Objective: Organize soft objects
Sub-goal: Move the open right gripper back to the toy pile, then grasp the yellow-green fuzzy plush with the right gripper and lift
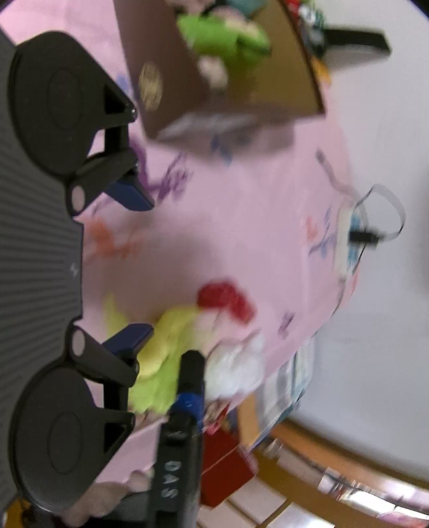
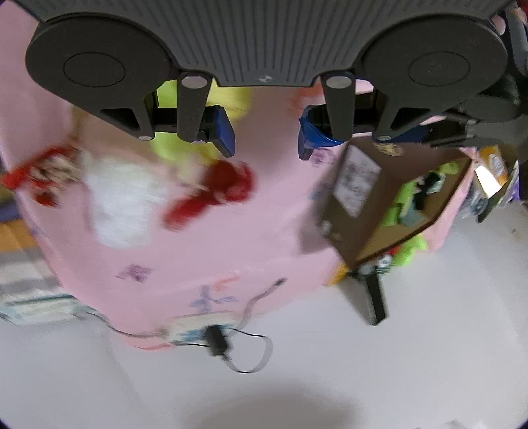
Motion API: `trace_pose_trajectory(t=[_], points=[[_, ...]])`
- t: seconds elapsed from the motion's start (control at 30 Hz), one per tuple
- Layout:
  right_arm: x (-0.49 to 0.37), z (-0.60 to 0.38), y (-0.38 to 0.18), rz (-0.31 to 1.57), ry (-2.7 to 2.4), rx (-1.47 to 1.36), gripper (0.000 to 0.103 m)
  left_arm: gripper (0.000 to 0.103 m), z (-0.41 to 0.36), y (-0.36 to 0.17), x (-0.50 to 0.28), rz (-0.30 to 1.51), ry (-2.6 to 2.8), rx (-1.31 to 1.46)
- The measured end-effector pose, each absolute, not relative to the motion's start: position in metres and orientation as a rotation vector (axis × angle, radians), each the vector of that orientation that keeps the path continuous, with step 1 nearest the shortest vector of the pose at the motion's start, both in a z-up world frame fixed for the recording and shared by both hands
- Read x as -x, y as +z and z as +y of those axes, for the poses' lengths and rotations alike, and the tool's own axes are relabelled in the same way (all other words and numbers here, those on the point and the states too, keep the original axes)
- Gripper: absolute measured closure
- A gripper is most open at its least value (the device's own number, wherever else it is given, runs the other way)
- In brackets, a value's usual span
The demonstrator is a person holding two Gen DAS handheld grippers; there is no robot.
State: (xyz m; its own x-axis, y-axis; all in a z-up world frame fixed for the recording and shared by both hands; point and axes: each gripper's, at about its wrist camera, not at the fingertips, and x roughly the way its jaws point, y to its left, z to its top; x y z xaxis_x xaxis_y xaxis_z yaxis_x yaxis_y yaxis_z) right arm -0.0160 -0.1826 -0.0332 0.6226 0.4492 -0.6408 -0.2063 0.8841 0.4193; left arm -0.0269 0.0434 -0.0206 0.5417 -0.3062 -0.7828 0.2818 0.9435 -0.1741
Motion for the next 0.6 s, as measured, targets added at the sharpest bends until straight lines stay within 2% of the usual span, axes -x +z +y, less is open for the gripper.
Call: trace_pose_trajectory(t=[0.33,0.6], points=[[0.023,-0.239,-0.051,0.861,0.270,-0.384,0.076,0.028,-0.009,-0.059,0.024,1.033,-0.489,-0.007],[0.014,-0.227,-0.056,0.910,0.436,-0.509,0.076,0.027,-0.028,-0.075,0.014,1.035,-0.497,-0.049]])
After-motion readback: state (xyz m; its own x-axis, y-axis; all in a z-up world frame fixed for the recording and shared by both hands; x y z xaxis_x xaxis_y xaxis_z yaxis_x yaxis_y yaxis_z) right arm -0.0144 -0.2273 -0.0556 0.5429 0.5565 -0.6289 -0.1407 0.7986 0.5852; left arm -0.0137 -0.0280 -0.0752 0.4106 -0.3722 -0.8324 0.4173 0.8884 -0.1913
